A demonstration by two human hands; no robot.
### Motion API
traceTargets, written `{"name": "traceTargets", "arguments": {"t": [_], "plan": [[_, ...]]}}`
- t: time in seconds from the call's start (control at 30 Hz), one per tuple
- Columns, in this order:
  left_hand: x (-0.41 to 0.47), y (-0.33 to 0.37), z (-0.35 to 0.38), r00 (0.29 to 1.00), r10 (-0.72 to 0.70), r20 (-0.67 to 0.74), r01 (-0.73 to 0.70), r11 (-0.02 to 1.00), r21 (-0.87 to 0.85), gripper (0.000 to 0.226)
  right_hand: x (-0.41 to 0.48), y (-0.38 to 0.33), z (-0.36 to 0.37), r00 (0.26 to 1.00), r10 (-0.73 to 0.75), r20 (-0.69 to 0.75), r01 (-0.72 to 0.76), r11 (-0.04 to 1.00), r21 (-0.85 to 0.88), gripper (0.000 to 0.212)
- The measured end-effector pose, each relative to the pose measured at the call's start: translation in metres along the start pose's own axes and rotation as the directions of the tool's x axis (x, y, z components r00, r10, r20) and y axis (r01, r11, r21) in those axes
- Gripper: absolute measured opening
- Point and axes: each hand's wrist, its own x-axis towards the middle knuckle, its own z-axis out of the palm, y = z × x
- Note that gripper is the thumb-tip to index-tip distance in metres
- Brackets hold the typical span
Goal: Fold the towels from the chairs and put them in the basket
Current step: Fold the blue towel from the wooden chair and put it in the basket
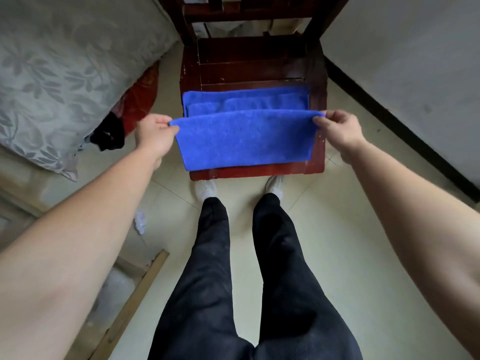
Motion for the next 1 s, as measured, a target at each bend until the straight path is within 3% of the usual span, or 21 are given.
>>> {"name": "traceTargets", "arguments": {"t": [0.23,0.4,0.47,0.5,0.57,0.63,0.7,0.77,0.87,1.0], "plan": [[0.074,0.03,0.027,0.998,-0.048,-0.036,0.044,0.993,-0.11,0.03,0.072,-0.022,0.022,0.996,-0.007,-0.089,0.01,0.999,0.032,0.004],[0.101,0.031,0.04,0.993,-0.061,-0.101,0.043,0.984,-0.171,0.037,0.103,-0.02,0.032,0.986,-0.008,-0.168,-0.001,0.999,-0.05,0.039],[0.105,0.024,0.043,0.985,0.028,-0.17,-0.043,0.995,-0.09,0.054,0.098,-0.023,0.04,0.974,-0.076,-0.212,0.04,0.985,-0.17,0.046],[0.099,0.02,0.045,0.968,0.147,-0.205,-0.135,0.988,0.069,0.059,0.094,-0.022,0.045,0.957,-0.174,-0.232,0.101,0.95,-0.296,0.048],[0.079,0.014,0.051,0.876,0.45,-0.172,-0.344,0.834,0.431,0.061,0.084,-0.013,0.057,0.883,-0.432,-0.182,0.282,0.8,-0.53,0.057],[0.057,0.012,0.056,0.765,0.636,0.106,-0.566,0.585,0.581,0.076,0.073,-0.005,0.07,0.8,-0.599,0.03,0.452,0.571,-0.685,0.072],[0.052,0.001,0.064,0.67,0.597,0.441,-0.706,0.329,0.627,0.105,0.066,0.005,0.085,0.755,-0.566,0.333,0.574,0.323,-0.752,0.097],[0.055,-0.01,0.071,0.634,0.506,0.584,-0.732,0.148,0.666,0.124,0.06,0.011,0.1,0.713,-0.467,0.523,0.638,0.121,-0.761,0.119],[0.064,-0.019,0.078,0.652,0.479,0.588,-0.701,0.085,0.708,0.131,0.064,0.021,0.108,0.735,-0.388,0.556,0.608,0.016,-0.794,0.135],[0.068,-0.022,0.087,0.676,0.475,0.563,-0.668,0.072,0.741,0.134,0.076,0.029,0.092,0.751,-0.364,0.55,0.568,-0.067,-0.82,0.138]]}}
